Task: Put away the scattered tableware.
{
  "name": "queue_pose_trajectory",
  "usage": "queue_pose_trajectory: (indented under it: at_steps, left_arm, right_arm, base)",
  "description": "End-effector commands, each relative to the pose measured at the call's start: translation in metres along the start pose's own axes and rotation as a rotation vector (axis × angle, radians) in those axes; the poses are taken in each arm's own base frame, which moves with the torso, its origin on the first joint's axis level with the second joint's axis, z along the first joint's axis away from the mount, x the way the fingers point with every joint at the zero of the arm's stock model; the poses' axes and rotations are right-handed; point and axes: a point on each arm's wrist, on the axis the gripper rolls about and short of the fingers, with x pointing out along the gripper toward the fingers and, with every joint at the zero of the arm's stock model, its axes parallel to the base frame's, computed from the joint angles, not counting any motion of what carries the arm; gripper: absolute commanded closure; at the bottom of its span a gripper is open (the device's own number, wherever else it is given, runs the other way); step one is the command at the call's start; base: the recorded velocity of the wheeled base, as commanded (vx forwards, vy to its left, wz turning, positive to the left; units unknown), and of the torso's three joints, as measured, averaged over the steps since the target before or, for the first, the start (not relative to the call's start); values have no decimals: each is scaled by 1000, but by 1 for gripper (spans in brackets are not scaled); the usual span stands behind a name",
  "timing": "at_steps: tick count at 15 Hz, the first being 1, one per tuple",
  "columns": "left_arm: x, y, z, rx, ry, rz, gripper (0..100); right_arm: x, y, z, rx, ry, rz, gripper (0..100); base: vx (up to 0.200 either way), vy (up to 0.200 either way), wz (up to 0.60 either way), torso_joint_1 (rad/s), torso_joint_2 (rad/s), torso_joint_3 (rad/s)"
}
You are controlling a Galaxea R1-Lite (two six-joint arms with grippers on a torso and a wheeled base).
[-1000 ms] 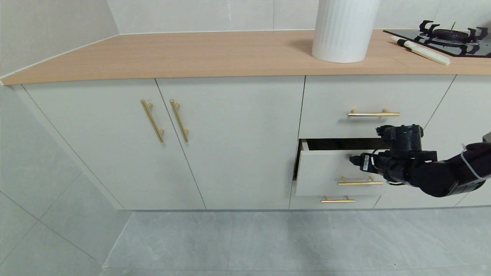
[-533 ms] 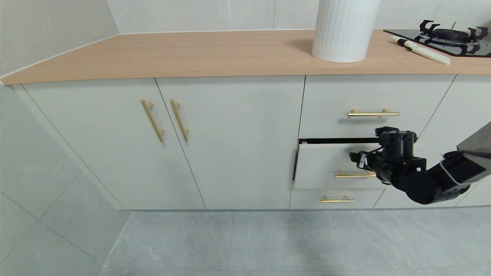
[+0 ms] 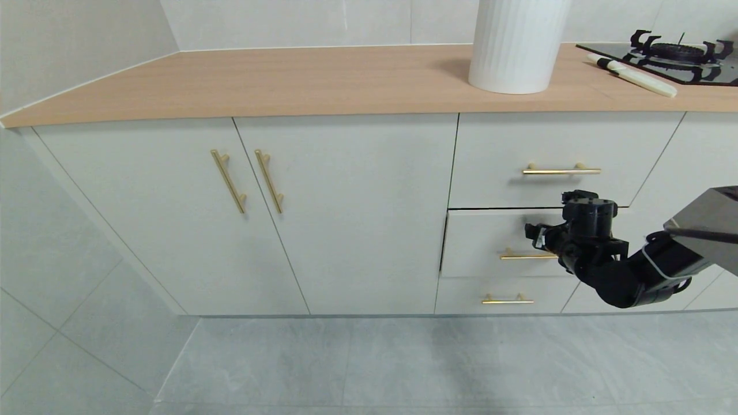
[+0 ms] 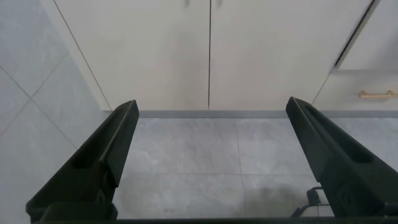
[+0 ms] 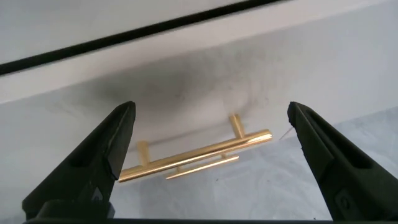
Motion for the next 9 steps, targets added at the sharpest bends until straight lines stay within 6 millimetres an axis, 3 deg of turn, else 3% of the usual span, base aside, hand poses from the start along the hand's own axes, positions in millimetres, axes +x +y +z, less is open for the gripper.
queue_pose_trajectory:
  at_steps: [1, 9]
  left_arm:
    - [0, 0, 0, 0, -1, 0, 0]
    - [0, 0, 0, 0, 0, 0, 0]
  right_arm:
    - [4, 2, 1, 24, -9, 2, 0]
    - [20, 3, 2, 67, -45, -37, 0]
  base:
    - [0, 0, 0, 0, 0, 0]
    - [0, 0, 0, 0, 0, 0]
